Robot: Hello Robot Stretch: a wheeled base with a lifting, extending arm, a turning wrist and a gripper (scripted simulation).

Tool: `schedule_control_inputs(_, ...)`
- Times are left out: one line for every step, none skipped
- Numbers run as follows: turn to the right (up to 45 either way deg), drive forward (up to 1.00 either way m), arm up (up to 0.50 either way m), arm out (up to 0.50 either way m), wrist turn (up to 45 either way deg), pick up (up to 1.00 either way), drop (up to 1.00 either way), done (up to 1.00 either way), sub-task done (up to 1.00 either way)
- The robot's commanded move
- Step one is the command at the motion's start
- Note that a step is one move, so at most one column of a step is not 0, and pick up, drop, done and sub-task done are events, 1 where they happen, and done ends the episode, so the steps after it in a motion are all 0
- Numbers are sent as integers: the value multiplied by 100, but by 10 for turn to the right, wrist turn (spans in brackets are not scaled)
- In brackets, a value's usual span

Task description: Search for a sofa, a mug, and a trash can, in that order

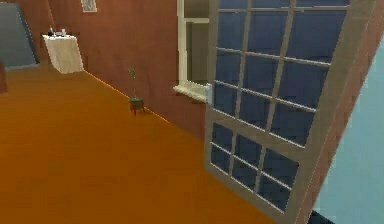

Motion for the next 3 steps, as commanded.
schedule_control_inputs(-390, 0, 0, 0, 0, 0, 0, 0, 0)
schedule_control_inputs(0, 100, 0, 0, 0, 0, 0, 0, 0)
schedule_control_inputs(-60, 0, 0, 0, 0, 0, 0, 0, 0)
